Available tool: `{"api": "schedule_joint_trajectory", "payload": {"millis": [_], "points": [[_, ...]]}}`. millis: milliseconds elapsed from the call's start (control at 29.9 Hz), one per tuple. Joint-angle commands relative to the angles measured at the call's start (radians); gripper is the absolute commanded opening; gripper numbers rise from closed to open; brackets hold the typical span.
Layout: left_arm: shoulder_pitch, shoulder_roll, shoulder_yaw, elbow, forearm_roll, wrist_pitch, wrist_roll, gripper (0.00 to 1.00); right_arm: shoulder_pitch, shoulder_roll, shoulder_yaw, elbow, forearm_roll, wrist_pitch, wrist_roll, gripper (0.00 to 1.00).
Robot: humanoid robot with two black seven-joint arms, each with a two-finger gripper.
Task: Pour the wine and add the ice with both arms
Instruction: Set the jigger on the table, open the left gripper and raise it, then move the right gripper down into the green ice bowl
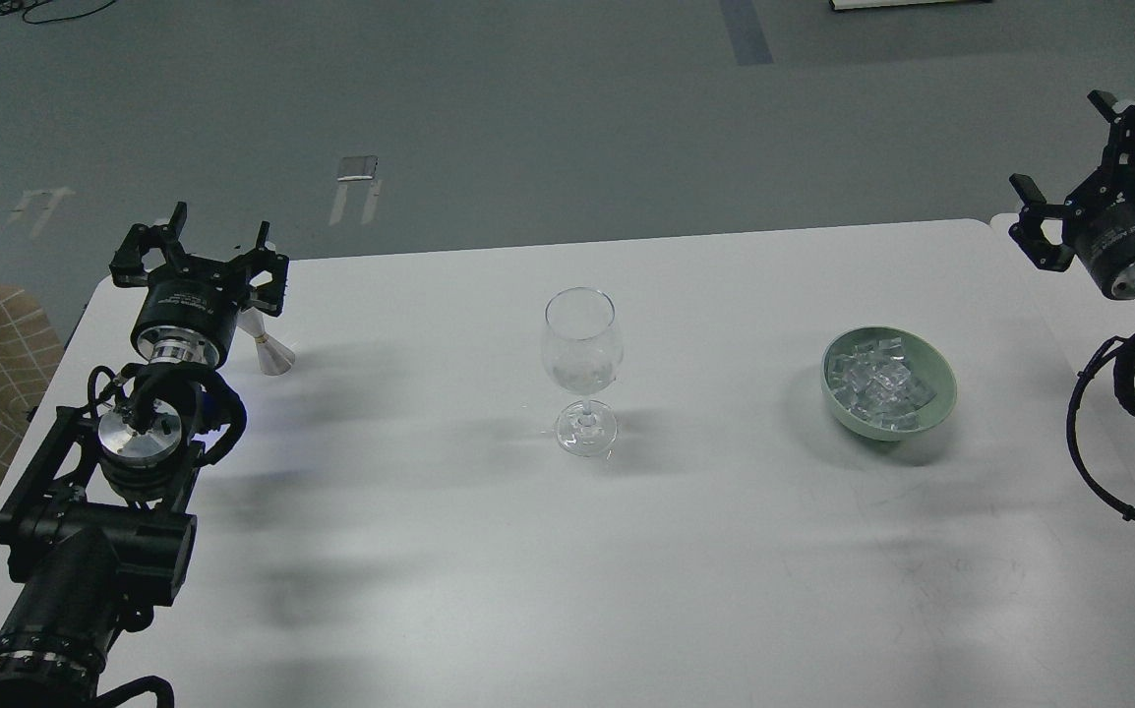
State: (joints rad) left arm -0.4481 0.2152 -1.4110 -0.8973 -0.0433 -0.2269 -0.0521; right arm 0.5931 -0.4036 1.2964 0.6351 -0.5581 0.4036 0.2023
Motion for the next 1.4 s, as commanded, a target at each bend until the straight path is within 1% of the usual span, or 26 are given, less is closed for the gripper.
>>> {"api": "schedule_joint_trajectory", "payload": {"millis": [0,100,201,267,334,368,468,568,668,769,902,1003,1170,1270,1370], "points": [[0.011,0.01,0.0,-0.049,0.005,0.0,0.005,0.98,0.001,-0.001,0.003,0.005,0.003,0.0,0.0,1.0],[0.011,0.016,0.012,-0.058,0.016,-0.014,0.003,0.98,0.001,-0.011,0.003,0.043,0.003,0.0,-0.001,1.0],[0.026,0.015,0.023,-0.146,0.017,-0.016,-0.002,0.98,-0.001,-0.012,0.001,0.06,0.0,0.0,0.0,1.0],[0.057,0.0,0.021,-0.251,0.023,-0.006,-0.005,0.98,0.001,-0.012,0.001,0.061,-0.005,0.0,0.0,1.0],[0.054,-0.003,0.02,-0.27,0.083,-0.002,-0.006,0.98,0.001,-0.02,0.0,0.066,-0.012,0.0,0.0,1.0],[0.048,0.0,0.017,-0.27,0.145,0.0,-0.008,0.98,0.001,-0.035,0.0,0.078,-0.026,0.0,0.0,1.0],[0.034,0.009,0.014,-0.266,0.212,0.007,-0.008,0.98,-0.003,-0.06,-0.002,0.097,-0.068,-0.002,0.0,1.0],[0.026,0.027,0.014,-0.264,0.234,0.04,-0.006,0.98,0.004,-0.081,0.0,0.117,-0.193,-0.005,0.0,1.0],[0.023,0.041,0.007,-0.264,0.223,0.044,-0.008,0.98,0.01,-0.084,0.0,0.146,-0.288,-0.006,0.0,1.0],[0.008,0.052,-0.008,-0.229,0.221,0.044,-0.022,0.98,0.011,-0.087,-0.002,0.192,-0.428,-0.012,0.0,1.0],[0.003,0.07,0.001,-0.226,0.243,0.049,-0.025,0.98,0.007,-0.153,-0.009,0.274,-0.635,-0.012,-0.001,1.0],[0.003,0.075,0.006,-0.236,0.282,0.054,-0.025,0.98,0.019,-0.222,-0.086,0.328,-0.744,-0.012,-0.001,1.0],[-0.009,0.075,0.006,-0.239,0.378,0.057,-0.026,0.98,0.082,-0.294,-0.199,0.403,-0.816,-0.017,-0.001,1.0],[-0.004,0.073,0.004,-0.25,0.382,0.057,-0.026,0.98,0.125,-0.3,-0.252,0.417,-0.888,-0.042,-0.009,1.0],[0.019,0.063,-0.005,-0.296,0.382,0.057,-0.026,0.98,0.177,-0.302,-0.343,0.439,-1.002,-0.042,-0.015,1.0]]}}
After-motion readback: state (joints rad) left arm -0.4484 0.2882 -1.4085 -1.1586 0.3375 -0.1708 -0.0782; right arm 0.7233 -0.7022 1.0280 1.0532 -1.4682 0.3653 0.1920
